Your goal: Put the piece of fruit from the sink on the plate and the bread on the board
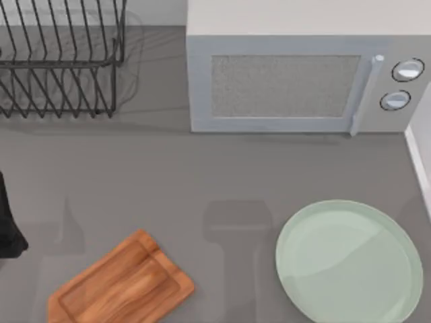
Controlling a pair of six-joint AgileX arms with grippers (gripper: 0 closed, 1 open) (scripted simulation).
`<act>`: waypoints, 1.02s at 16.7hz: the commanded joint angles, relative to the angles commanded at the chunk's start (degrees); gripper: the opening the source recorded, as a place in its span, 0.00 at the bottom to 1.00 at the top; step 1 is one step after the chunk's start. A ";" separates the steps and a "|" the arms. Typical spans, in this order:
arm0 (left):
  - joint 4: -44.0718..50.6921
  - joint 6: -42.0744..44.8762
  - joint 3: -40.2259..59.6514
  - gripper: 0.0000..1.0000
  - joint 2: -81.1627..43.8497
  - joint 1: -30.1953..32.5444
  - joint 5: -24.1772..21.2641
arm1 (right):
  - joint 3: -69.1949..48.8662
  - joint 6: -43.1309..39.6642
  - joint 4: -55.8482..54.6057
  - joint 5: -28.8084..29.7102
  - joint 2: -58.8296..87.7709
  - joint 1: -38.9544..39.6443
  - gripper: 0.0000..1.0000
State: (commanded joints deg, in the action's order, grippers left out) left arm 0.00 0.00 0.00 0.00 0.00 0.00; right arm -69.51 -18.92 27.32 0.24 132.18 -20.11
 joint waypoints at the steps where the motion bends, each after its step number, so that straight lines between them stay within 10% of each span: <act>1: 0.00 0.00 0.00 1.00 0.00 0.00 0.00 | 0.00 0.00 0.00 0.00 0.00 0.00 0.47; 7: 0.00 0.00 0.00 1.00 0.00 0.00 0.00 | 0.00 0.00 0.00 0.00 0.00 0.00 0.02; 17: 0.00 0.00 0.00 1.00 0.00 0.00 0.00 | -1.17 0.55 2.60 -0.99 -4.27 0.09 0.00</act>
State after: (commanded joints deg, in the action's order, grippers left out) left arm 0.00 0.00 0.00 0.00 0.00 0.00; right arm -70.68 -18.37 29.93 -0.75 127.92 -20.02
